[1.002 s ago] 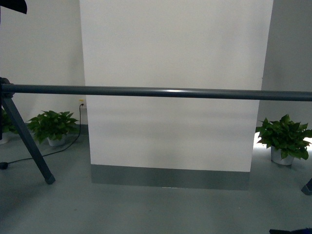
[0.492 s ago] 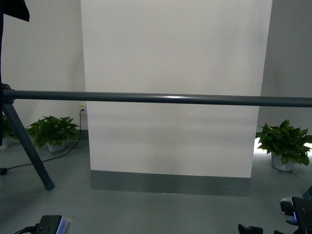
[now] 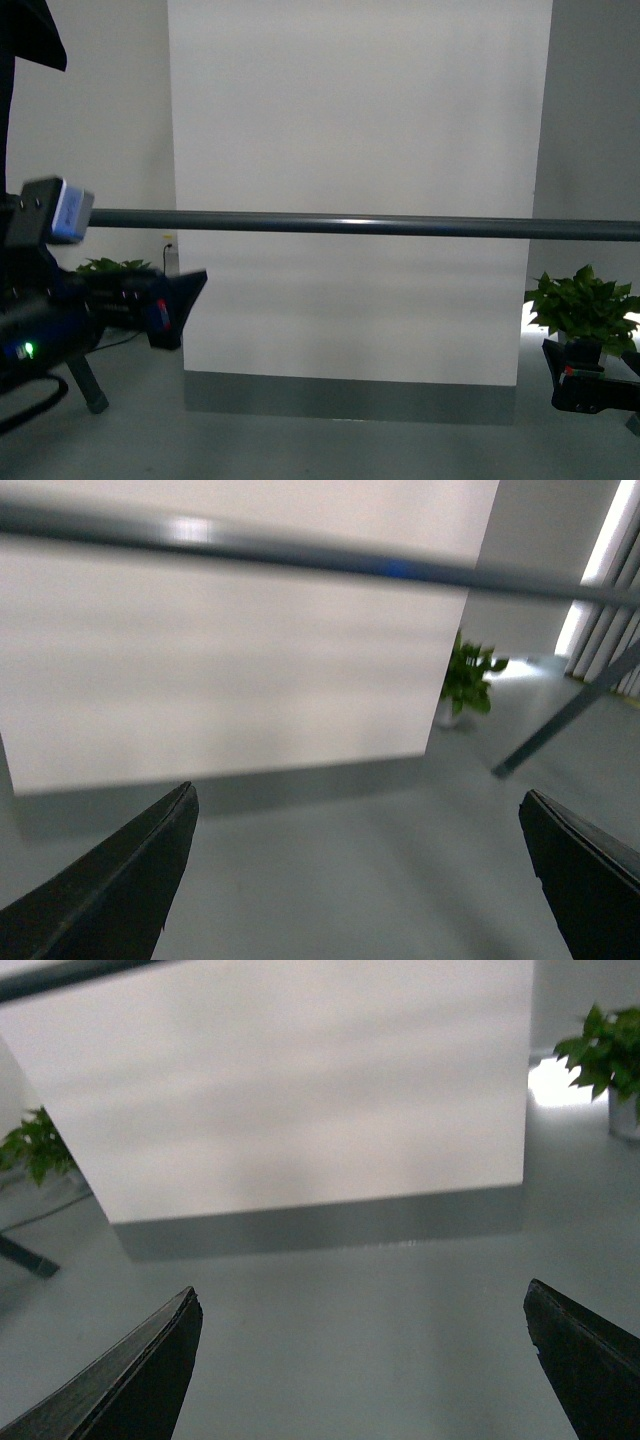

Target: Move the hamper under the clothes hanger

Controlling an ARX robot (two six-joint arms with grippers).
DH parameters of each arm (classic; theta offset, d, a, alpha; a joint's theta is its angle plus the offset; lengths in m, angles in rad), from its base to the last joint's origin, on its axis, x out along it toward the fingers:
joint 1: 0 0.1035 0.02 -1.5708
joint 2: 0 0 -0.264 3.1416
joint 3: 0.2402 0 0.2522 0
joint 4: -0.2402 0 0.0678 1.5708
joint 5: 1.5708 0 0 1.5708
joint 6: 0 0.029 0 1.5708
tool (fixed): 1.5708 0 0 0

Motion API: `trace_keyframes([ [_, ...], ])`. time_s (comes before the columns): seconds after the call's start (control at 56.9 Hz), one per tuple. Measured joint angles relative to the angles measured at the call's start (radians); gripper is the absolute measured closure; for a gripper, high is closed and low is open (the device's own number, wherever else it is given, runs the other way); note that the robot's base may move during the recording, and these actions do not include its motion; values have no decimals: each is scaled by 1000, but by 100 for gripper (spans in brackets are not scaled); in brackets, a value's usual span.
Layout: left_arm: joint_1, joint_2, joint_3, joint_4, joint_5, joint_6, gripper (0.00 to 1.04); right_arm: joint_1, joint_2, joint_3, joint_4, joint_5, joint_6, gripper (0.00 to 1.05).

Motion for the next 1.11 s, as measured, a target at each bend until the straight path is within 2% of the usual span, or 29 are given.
trace_keyframes([
  [0.141, 9, -66, -23, -41, 23, -4, 7, 0, -70, -34, -19, -11, -17, 8],
  [0.457, 48, -146, -109, -5, 45, -18, 7, 16, -188, -114, 22, 3, -29, 8],
  [0.51, 44, -185, -125, -74, -56, 11, 11, 23, -205, -132, 34, 1, -27, 8],
  [0.528, 42, -211, -138, -135, -126, 27, 15, 24, -210, -137, 40, -1, -27, 8],
  [0.633, 37, -317, -227, -281, -329, 68, 29, 43, -249, -170, 50, 6, -30, 9],
  [0.703, 36, -398, -319, -280, -380, 89, 44, 63, -348, -209, -144, 140, -95, 22],
  [0.756, 37, -425, -353, -274, -383, 94, 51, 65, -394, -247, -193, 152, -115, 29],
  [0.932, 34, -546, -500, -257, -383, 102, 83, 65, -535, -413, -194, 163, -151, 61],
  [1.02, 34, -615, -570, -257, -385, 103, 101, 65, -569, -500, -133, 163, -156, 79],
  [1.108, 34, -655, -605, -259, -385, 103, 101, 65, -602, -546, -134, 163, -158, 89],
])
